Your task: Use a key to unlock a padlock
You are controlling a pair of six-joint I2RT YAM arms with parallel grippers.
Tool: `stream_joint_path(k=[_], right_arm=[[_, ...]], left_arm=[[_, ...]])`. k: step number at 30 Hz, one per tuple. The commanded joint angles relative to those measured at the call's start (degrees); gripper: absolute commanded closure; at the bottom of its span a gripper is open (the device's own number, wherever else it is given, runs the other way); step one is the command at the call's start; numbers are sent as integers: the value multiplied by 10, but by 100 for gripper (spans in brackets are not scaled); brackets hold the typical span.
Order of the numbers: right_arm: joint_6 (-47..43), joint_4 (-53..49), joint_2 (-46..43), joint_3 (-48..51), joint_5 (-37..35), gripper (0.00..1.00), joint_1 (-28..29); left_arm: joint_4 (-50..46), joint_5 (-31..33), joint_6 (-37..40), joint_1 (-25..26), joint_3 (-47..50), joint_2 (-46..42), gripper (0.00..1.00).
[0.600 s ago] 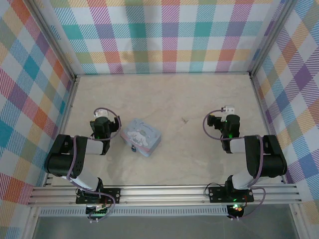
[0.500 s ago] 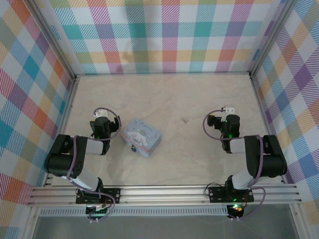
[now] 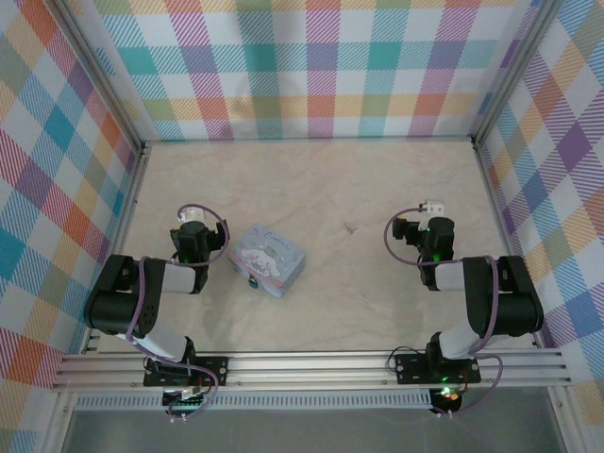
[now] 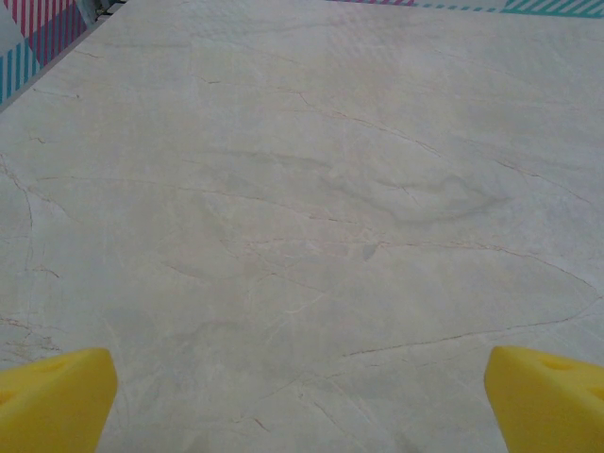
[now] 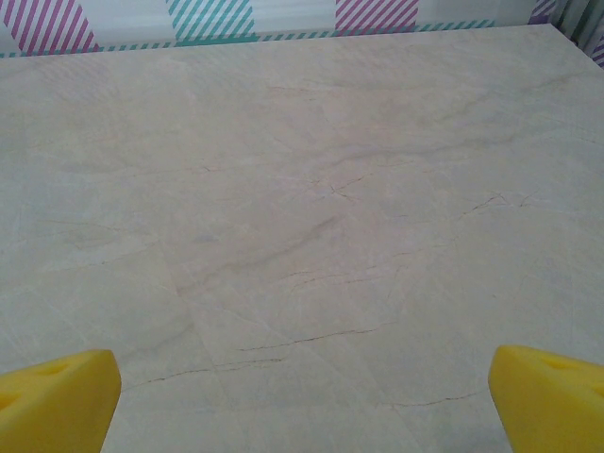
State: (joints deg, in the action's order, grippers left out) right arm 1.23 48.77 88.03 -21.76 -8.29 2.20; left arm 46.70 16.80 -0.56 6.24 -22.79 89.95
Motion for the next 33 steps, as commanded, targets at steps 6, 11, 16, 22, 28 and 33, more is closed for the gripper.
stream_joint_path(k=[6, 11, 16, 22, 28, 33], right_arm=[[6, 7, -2, -8, 5, 0, 0], [6, 7, -2, -8, 6, 0, -1], [7, -21, -17, -18, 3, 0, -1], [-4, -211, -90, -91, 28, 0, -1], [102, -306, -190, -128, 59, 0, -1], [255, -484, -244, -201, 123, 0, -1]], left_arm=[[18, 7, 2, 1, -1, -5, 0], [19, 7, 2, 1, -1, -5, 0], [16, 12, 1, 1, -2, -10, 0], [-156, 36, -4, 5, -71, -73, 0], [-236, 45, -65, 3, -96, -163, 0], [-349, -87, -196, -23, -142, -220, 0]])
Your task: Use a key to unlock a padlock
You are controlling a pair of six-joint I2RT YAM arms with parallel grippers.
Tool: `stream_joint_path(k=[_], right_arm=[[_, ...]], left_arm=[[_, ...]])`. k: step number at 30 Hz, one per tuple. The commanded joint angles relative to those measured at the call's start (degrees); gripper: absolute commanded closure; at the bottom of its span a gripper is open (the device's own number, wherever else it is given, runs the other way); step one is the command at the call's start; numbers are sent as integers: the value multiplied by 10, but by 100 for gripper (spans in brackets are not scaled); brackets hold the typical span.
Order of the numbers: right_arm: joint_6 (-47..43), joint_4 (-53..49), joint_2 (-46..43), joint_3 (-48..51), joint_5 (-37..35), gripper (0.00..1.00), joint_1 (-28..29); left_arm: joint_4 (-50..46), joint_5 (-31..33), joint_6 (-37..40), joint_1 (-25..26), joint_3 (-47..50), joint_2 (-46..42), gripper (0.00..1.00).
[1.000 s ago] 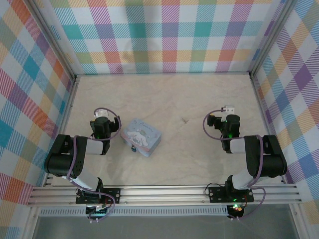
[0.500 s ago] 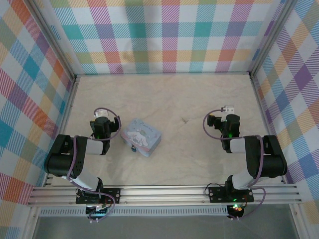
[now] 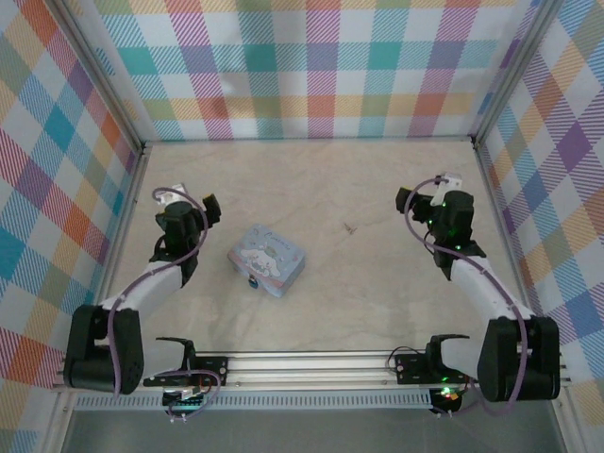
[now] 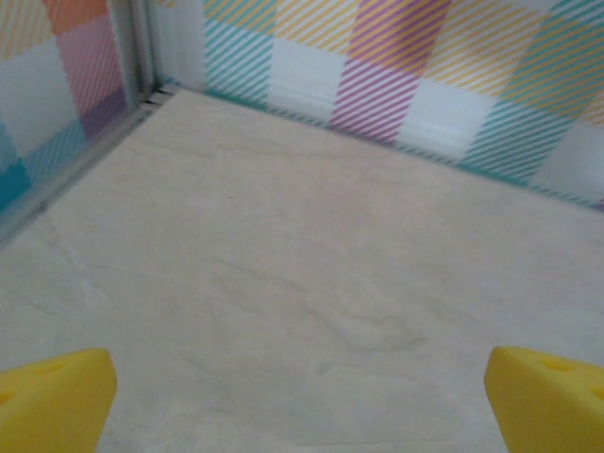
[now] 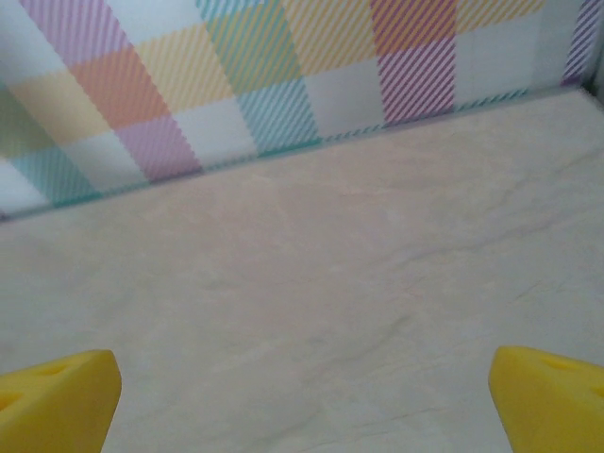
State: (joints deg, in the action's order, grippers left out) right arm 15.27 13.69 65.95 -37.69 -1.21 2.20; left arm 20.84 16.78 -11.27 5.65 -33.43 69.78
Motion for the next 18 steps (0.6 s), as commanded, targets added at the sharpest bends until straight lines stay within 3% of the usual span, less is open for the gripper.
stream_joint_path(k=[1, 3, 6, 11, 18], right_arm=[[141, -146, -29, -45, 68, 0, -2], [163, -102, -43, -22, 159, 0, -9], [204, -50, -61, 8, 227, 0, -9], [245, -114, -63, -6, 339, 0, -8], [270, -151, -97, 47, 344, 0, 51]], left_arm=[[-111, -128, -106, -21, -48, -19, 0], [-129, -207, -125, -22, -59, -14, 0], [-171, -298, -153, -22, -90, 8, 0], [-152, -410, -210, -22, -94, 34, 0], [-217, -460, -201, -21, -110, 70, 4]])
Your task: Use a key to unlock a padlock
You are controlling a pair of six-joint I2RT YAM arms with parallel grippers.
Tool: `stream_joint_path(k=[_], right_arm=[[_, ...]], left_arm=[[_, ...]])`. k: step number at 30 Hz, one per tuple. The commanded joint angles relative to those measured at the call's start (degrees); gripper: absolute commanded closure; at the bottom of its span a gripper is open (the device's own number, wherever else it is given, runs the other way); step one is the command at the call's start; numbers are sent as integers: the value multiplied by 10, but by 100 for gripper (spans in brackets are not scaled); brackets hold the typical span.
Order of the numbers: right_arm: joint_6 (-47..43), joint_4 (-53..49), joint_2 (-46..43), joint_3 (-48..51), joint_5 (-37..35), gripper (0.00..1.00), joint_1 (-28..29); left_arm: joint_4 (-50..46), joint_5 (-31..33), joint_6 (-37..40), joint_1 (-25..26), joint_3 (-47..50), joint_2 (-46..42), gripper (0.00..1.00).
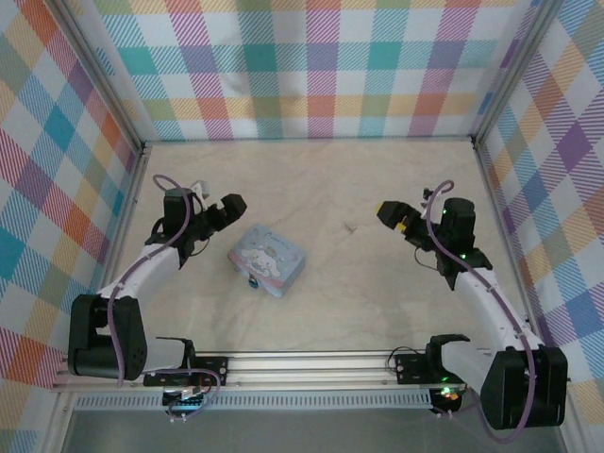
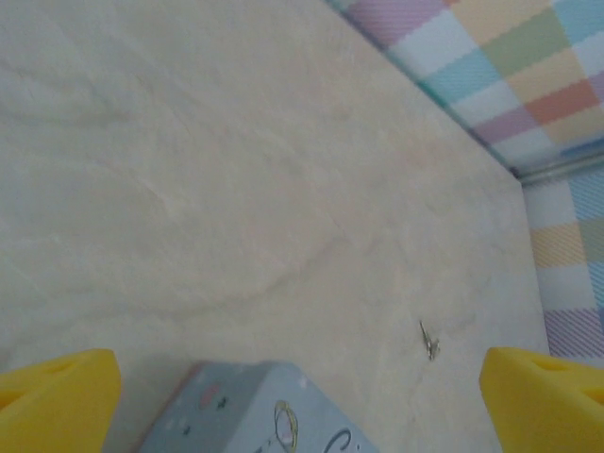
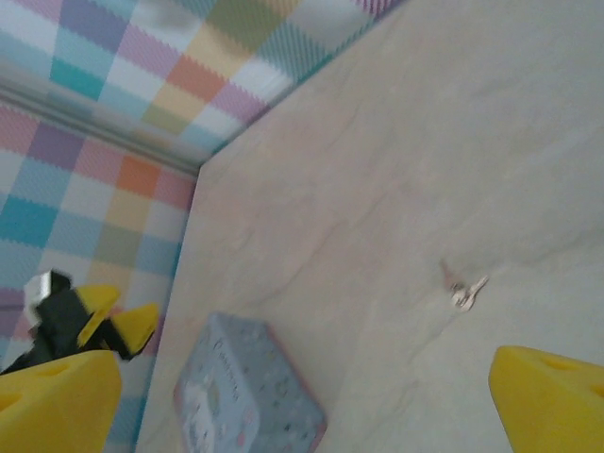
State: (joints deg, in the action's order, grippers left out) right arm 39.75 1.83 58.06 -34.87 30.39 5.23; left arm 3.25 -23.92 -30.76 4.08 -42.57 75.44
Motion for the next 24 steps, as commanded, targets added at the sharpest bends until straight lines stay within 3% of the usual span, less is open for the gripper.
stream_joint_path(k=[1, 8, 18, 24], right_arm=[[29, -40, -17, 24, 23, 0, 32], [54, -63, 6, 42, -12, 0, 114], [81, -27, 98, 25, -24, 2, 195], [98, -10, 158, -6, -15, 8, 234]], left_arm=[[-50, -60, -3, -5, -19, 20, 6], [-110, -76, 15, 18, -18, 48, 17], [-133, -71, 18, 66, 19, 7, 18], [-108, -72, -10, 125, 22, 12, 20]])
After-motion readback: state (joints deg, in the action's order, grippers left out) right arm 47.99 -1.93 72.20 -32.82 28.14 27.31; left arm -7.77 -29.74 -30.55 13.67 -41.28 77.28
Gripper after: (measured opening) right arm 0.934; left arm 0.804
